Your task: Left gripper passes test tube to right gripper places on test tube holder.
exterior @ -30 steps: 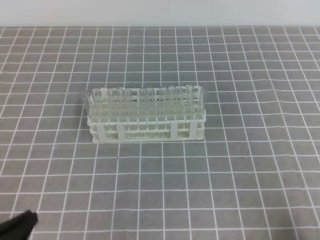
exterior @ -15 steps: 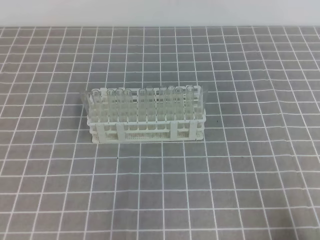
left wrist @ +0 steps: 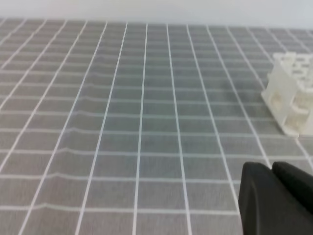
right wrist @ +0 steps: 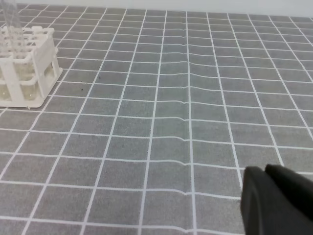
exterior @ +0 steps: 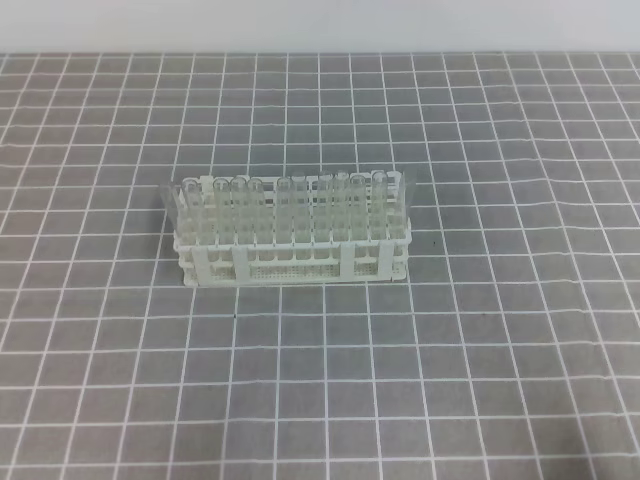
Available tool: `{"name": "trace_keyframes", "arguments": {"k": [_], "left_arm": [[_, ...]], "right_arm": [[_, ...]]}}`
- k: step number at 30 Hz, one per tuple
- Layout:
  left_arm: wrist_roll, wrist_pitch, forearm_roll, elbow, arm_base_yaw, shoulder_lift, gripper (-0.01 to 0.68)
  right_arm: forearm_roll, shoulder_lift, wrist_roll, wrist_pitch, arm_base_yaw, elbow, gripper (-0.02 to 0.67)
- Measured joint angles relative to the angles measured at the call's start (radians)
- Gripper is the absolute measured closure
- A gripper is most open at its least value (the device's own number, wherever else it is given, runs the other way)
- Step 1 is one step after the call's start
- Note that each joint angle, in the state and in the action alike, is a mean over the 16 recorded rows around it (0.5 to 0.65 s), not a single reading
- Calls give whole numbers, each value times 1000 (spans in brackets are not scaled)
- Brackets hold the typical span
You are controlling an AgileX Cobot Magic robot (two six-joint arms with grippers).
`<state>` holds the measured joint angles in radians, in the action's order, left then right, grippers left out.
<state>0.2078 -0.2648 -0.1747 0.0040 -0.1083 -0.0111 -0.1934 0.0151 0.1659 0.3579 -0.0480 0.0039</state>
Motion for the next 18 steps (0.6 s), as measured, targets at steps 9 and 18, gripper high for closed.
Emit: {"name": "trace_keyframes", "arguments": {"k": [9,18], "left_arm": [[-7,-59,-14,2,7,-4,659],[-8,-65,-26,0,7,0,659]], "right_arm": [[-1,-1,0,0,0,0,662],[-2,-2,0,0,0,0,662]]}}
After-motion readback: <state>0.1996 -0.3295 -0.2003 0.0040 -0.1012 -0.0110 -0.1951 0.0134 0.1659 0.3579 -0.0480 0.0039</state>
